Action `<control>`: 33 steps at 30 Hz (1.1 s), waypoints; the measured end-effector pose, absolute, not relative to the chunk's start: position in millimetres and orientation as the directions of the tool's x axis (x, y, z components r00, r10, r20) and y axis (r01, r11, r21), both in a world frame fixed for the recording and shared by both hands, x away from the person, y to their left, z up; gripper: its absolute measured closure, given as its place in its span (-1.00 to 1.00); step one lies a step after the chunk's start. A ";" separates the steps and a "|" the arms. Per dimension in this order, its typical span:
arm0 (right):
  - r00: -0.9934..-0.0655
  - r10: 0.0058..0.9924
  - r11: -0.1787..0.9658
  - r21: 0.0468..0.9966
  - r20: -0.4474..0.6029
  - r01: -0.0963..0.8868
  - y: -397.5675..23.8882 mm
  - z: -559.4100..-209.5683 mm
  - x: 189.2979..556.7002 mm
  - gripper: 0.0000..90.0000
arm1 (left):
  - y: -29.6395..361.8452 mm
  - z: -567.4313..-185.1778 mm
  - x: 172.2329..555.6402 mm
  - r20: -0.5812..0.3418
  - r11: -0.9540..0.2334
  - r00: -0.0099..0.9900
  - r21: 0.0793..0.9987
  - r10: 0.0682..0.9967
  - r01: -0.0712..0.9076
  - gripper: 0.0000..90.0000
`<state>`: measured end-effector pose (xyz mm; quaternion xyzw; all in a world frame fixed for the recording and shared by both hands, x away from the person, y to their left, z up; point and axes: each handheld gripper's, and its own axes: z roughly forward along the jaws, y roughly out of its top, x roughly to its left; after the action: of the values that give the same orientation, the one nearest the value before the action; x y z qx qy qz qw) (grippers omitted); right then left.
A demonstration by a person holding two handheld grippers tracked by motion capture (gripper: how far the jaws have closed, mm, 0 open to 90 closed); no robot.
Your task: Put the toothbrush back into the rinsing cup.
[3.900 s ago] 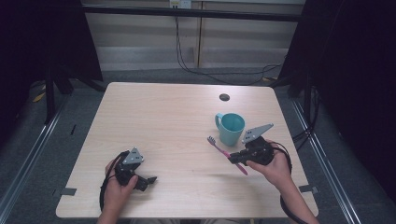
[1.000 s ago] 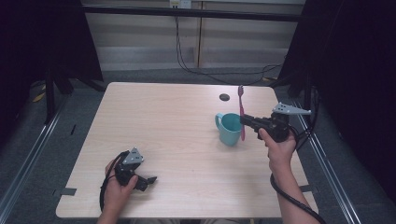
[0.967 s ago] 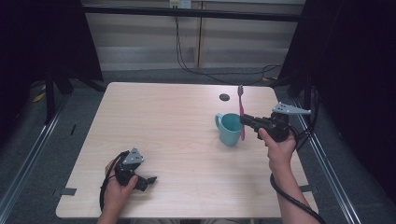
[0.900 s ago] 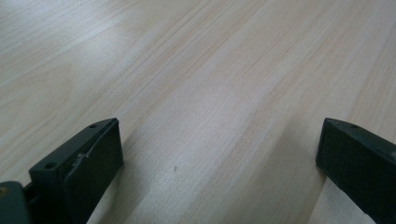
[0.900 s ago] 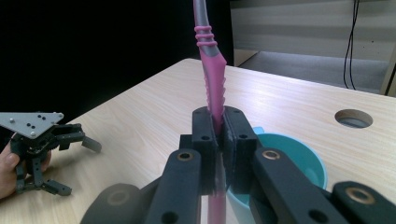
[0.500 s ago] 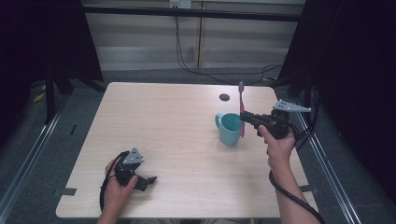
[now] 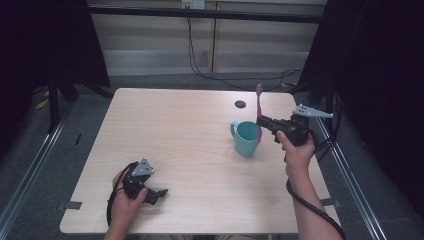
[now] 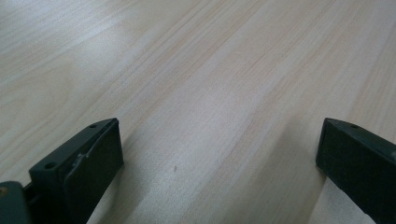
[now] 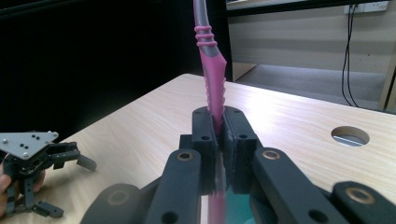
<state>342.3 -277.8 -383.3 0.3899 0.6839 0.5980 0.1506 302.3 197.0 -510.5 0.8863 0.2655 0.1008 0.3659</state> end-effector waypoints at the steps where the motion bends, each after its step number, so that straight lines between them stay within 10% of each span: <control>1: -0.650 0.715 -0.018 0.937 0.257 0.350 -278.2 -383.1 343.2 0.88 | 197.0 -510.5 302.3 -0.016 -0.591 0.839 0.702 0.544 0.397 -0.99; 33: -0.650 0.720 -0.017 0.941 0.246 0.337 -270.1 -387.9 367.0 0.88 | 197.0 -510.5 302.3 -0.016 -0.591 0.839 0.702 0.544 0.397 -0.99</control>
<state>367.0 -270.1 -387.9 0.3870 0.6828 0.5988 0.1595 302.3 197.0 -510.5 0.8863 0.2655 0.1006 0.3660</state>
